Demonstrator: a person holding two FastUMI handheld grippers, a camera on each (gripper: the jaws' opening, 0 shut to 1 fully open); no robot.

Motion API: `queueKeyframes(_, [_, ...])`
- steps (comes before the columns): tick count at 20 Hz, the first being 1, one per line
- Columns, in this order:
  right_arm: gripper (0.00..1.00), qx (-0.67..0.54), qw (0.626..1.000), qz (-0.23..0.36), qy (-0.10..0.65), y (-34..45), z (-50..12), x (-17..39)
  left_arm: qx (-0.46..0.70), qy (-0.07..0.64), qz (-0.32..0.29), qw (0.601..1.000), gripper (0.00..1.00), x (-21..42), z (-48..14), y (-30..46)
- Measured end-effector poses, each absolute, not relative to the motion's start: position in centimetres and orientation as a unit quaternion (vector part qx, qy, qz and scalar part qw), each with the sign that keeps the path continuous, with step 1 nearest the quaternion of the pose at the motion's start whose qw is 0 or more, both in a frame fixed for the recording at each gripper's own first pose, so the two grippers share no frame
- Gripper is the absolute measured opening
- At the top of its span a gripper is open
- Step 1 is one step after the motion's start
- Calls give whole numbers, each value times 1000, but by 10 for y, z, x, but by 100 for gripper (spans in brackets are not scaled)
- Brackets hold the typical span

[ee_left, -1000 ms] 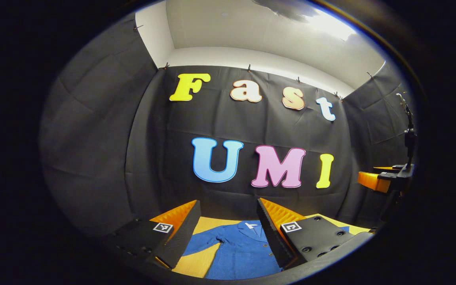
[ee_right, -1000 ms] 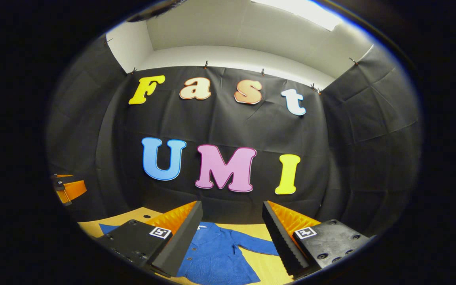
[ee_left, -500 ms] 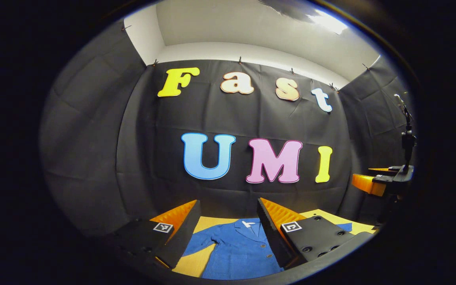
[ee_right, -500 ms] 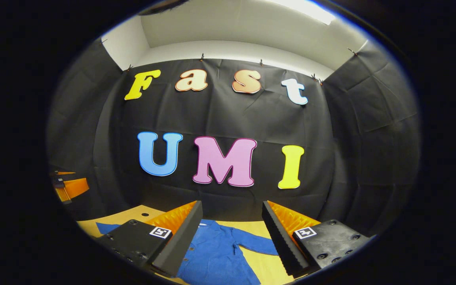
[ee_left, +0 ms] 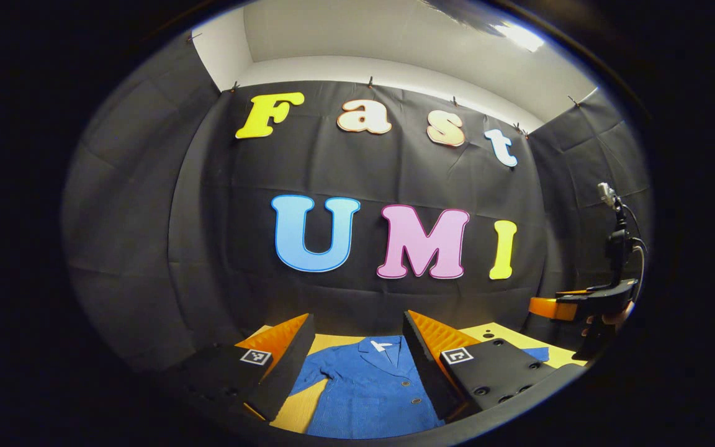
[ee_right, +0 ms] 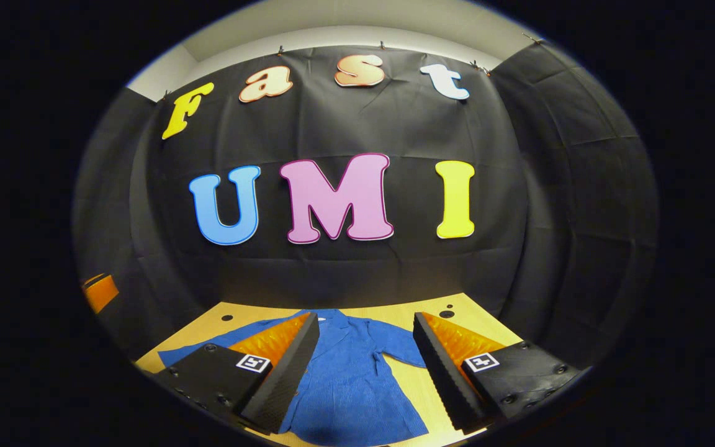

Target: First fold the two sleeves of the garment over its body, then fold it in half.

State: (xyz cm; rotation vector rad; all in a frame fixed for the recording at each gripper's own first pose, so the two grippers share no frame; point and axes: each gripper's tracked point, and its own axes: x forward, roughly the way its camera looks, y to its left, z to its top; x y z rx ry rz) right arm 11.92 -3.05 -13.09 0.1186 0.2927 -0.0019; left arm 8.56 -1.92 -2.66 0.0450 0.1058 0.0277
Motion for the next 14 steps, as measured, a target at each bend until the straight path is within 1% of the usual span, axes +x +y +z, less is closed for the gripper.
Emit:
queueKeyframes(2, [97,51,986,-9,157,-43,-148,141,21,57,19,998,82,91,-28,-20])
queueKeyframes(6, [97,73,970,-35,228,-78,-204,173,19,72,30,997,81,98,-39,-22])
queueKeyframes(9, [97,90,950,-87,285,-128,-258,188,22,86,42,995,82,101,-51,-25])
queueKeyframes(11, [97,101,930,-123,332,-164,-295,189,23,95,53,994,82,105,-56,-26])
queueKeyframes(14, [97,93,902,-179,382,-228,-343,182,17,103,70,992,82,110,-63,-30])
